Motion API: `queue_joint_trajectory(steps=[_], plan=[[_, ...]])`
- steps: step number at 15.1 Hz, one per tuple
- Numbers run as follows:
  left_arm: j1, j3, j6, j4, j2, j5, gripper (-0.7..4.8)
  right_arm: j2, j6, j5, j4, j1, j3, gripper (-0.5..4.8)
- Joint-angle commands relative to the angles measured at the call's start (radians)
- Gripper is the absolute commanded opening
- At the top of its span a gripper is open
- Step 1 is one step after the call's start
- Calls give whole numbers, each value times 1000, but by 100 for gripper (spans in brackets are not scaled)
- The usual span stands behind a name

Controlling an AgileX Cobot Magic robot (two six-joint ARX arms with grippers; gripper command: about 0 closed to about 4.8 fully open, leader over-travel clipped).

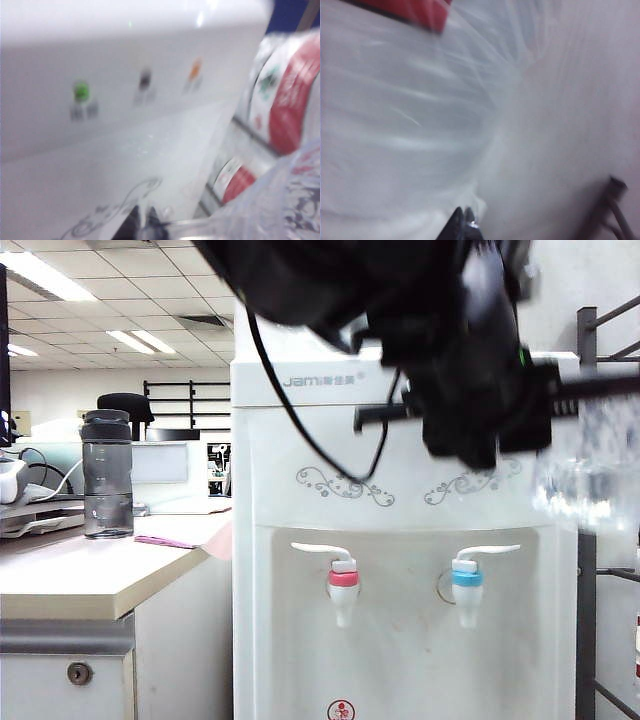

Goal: Pick up the plastic mug from the left desk, go to the cold water outlet of the water dispenser, press the vertical switch to get some water, then put the mug back on the desk.

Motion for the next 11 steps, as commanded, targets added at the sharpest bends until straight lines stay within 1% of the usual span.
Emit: queue_joint_trajectory(steps=[1, 3, 4, 6, 10, 11], plan=[[-4, 5, 0, -15, -40, -3, -5, -41, 10, -11, -91, -54, 48, -1], [-6, 5, 0, -47, -69, -3, -5, -73, 9, 10, -124, -60, 72, -1], [-6, 5, 0, -51, -82, -3, -5, -81, 9, 14, -135, -82, 84, -1], [-6, 5, 0, -74, -115, -8, -5, -91, 11, -31, -148, -117, 98, -1], [-9, 5, 0, -122, -191, -35, -5, -94, 13, -35, -176, -134, 110, -1], [-9, 5, 0, -147, -224, -76, -5, -95, 13, -38, -179, -137, 110, -1]])
